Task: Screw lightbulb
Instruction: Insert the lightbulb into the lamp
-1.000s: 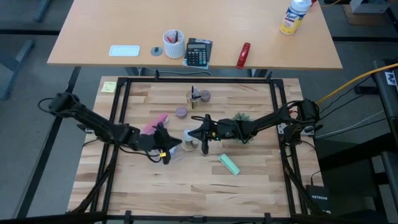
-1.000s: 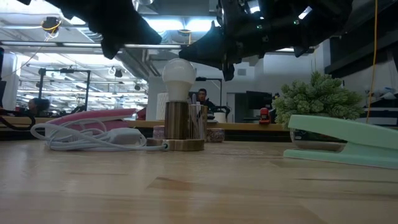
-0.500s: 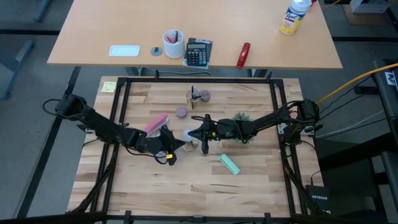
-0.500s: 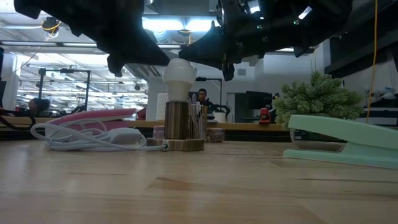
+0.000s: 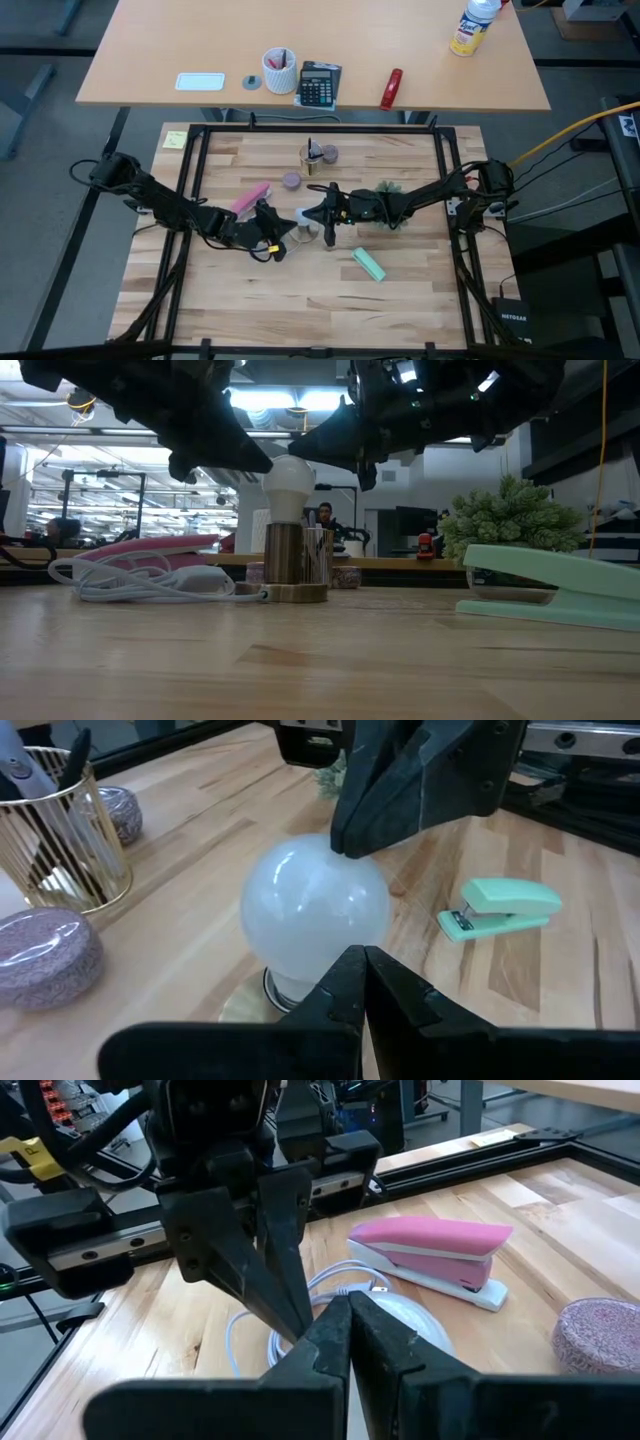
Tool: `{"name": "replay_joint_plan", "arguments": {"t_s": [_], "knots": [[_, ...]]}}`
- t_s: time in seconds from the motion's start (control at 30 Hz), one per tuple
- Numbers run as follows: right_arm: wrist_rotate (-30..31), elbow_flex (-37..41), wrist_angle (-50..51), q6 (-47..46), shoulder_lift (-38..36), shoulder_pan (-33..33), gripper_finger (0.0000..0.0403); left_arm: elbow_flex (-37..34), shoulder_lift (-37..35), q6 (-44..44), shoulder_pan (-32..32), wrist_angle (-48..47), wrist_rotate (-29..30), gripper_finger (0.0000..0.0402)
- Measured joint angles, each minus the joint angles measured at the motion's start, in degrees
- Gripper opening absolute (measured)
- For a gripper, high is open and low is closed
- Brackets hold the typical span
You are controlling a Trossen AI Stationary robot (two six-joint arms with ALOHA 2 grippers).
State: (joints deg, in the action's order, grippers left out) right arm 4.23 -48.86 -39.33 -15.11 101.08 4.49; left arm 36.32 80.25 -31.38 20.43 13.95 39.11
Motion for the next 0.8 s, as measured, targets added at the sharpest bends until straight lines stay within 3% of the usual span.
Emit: {"name": "replay_joint_plan", "arguments": {"t_s": [0.5, 0.8], "knots": [[-0.29, 0.07, -0.63, -0.07, 0.02, 0.0, 0.0014, -0.02, 0.0, 0.08, 0.65, 0.28, 0.82, 0.0001], [0.11, 0.09, -1.07, -0.07, 0.07, 0.04, 0.0014, -0.07, -0.02, 7.28, 1.23, 9.17, 1.06, 0.0001]]}}
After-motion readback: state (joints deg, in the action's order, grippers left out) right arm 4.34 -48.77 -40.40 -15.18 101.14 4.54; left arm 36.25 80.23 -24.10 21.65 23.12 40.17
